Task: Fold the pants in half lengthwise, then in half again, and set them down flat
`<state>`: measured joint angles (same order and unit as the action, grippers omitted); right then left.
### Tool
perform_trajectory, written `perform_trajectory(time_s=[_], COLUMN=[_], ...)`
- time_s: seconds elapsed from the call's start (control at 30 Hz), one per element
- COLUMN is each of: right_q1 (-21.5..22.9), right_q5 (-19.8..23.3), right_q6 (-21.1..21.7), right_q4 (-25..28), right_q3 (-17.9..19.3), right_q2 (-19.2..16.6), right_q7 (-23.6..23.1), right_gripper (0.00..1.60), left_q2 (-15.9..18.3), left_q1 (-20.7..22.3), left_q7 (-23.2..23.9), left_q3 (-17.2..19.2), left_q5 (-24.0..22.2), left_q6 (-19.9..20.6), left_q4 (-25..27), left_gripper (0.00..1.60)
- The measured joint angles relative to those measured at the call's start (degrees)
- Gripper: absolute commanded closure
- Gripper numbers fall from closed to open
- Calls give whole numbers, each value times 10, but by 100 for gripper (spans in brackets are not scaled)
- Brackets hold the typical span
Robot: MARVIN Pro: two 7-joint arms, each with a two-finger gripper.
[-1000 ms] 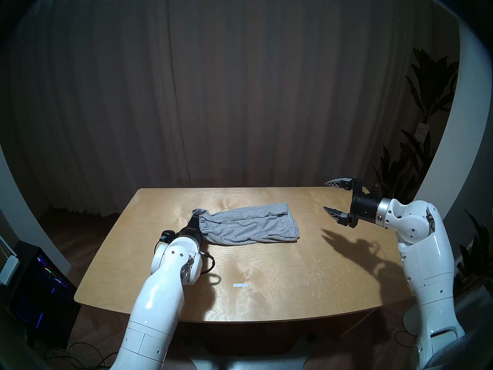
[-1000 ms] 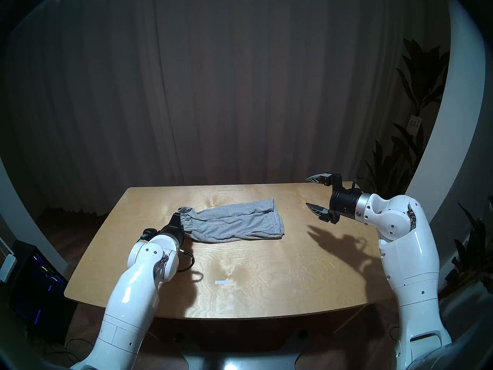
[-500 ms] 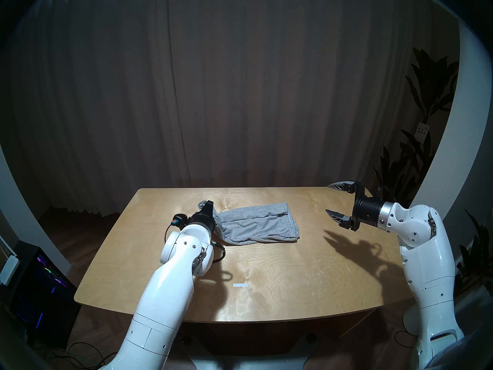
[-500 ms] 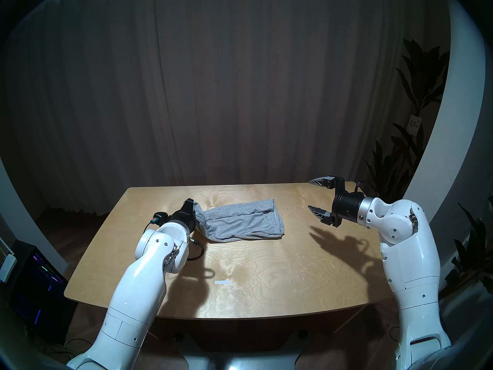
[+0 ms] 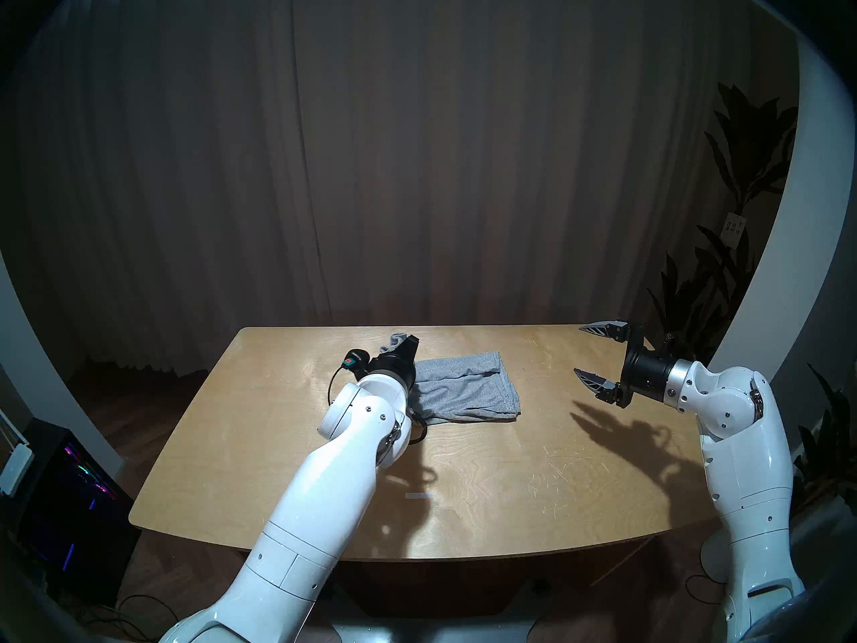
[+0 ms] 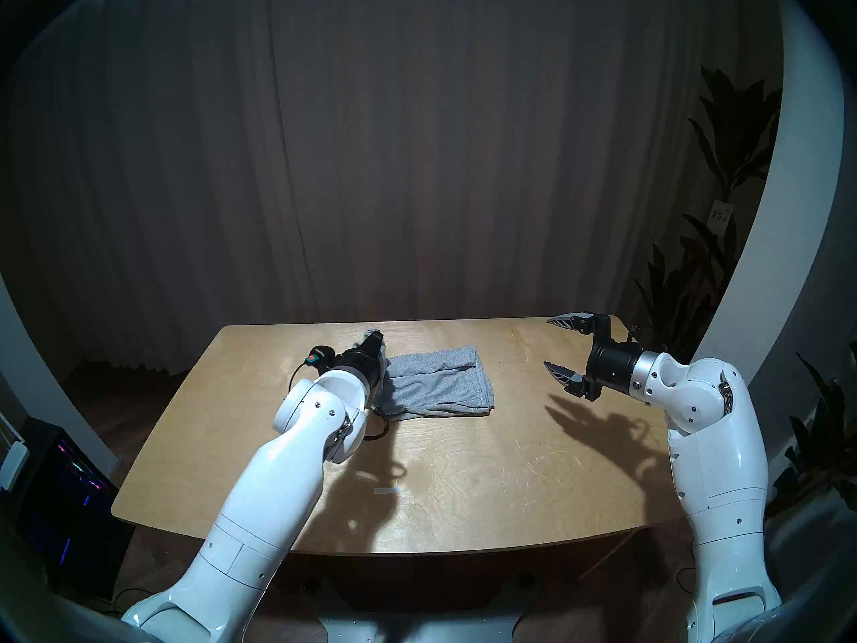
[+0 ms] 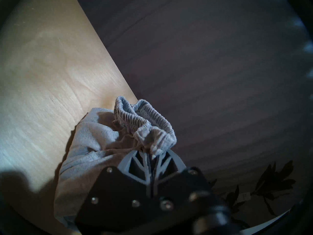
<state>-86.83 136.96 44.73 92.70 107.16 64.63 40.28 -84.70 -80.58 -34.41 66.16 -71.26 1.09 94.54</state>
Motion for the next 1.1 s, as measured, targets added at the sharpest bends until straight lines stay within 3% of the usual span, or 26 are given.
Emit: perform_trajectory(time_s=[0.17,0.6,1.1], right_q1=[-6,-22,-21], right_q5=[3,10,15], right_q6=[5,19,39], right_q4=[-6,-19,-37], right_q3=[13,44,63], right_q2=[-1,-8,-14], right_q7=[-3,-6,-9], right_gripper=[0,0,0], left_q2=[-17,-69,-93], left_q1=[25,85,120], left_q7=[1,12,41], left_q3=[-29,-60,-129], left_q5=[13,22,80], left_q6=[5,2,-25], left_q4=[-37,-120,-200], left_gripper=[160,160,160])
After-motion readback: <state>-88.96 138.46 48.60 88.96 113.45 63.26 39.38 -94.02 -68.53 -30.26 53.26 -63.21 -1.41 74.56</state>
